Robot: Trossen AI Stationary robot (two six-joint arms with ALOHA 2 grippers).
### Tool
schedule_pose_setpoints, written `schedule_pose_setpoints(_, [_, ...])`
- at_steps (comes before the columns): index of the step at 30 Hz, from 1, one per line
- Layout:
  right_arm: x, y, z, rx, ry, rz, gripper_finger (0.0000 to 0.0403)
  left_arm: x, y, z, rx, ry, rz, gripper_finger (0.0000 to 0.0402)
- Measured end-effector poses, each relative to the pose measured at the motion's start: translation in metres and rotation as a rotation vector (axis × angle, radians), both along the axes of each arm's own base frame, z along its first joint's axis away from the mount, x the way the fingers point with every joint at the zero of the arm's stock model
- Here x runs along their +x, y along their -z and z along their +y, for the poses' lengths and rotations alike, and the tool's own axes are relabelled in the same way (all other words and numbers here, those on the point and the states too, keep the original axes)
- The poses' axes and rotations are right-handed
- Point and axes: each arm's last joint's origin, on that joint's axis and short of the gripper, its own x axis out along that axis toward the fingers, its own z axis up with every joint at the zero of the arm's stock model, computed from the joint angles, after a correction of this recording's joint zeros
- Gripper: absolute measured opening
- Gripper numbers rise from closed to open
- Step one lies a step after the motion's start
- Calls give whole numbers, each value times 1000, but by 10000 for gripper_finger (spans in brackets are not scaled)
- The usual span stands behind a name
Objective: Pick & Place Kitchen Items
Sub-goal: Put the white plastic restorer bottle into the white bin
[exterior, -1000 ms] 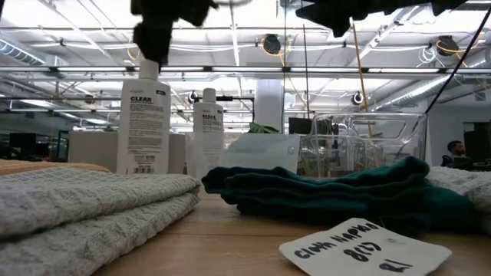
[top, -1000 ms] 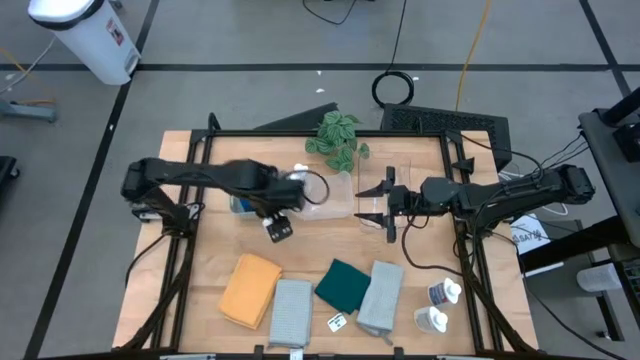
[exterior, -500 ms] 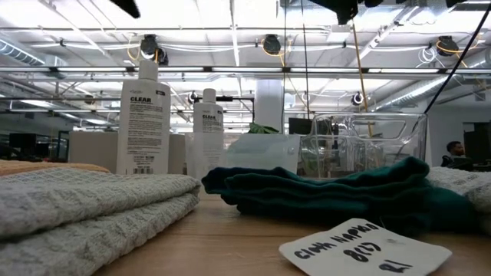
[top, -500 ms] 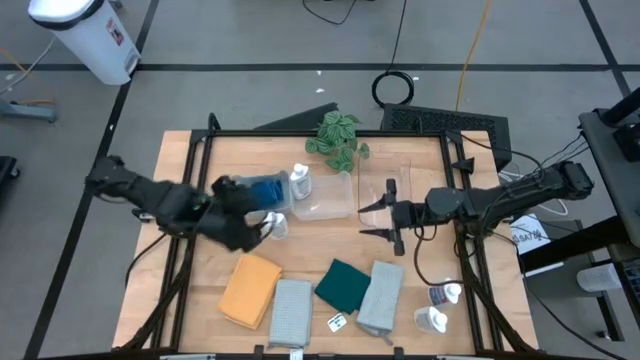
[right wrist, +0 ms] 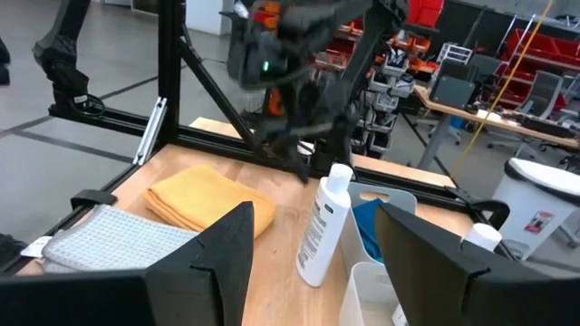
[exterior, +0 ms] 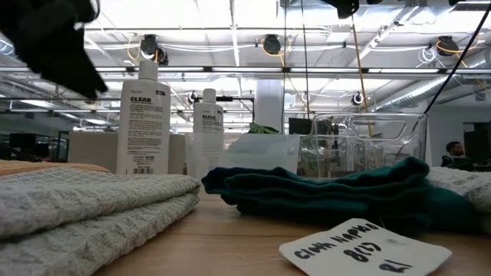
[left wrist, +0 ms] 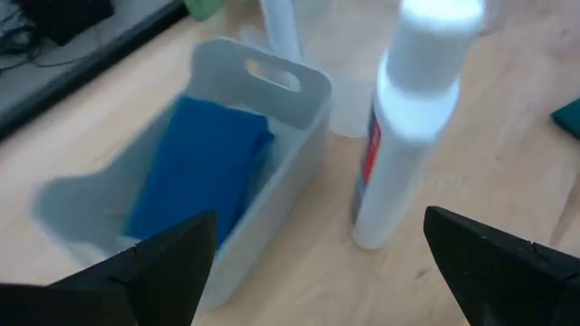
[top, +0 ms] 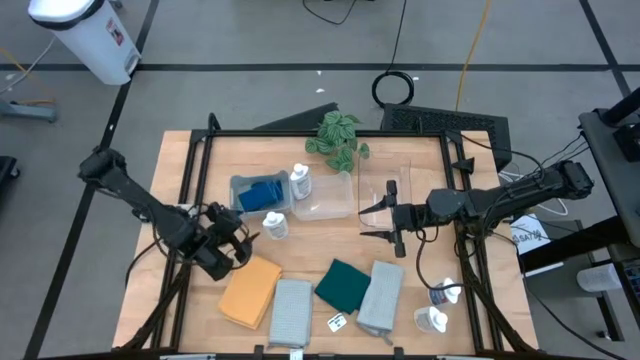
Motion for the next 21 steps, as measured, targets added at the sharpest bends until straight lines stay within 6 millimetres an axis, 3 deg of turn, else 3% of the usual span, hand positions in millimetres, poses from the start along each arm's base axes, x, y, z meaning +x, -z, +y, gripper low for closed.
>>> schedule_pose_setpoints(5, [0,0,0,-20,-2,-2,203,-5,51,-1,-52,50,-150,392])
schedule_pose_setpoints(9, [0,0,0,-24,-2,-3,203,-7,75,6,-80,97,-260,392])
schedule_pose_setpoints(14, [0,0,0,-19,-1,-2,203,-11,91,19,-36,126,-287,392])
schedule_pose_setpoints(21, [0,0,0,-18,-1,-2,203,-5,90,28,64,176,-239,392])
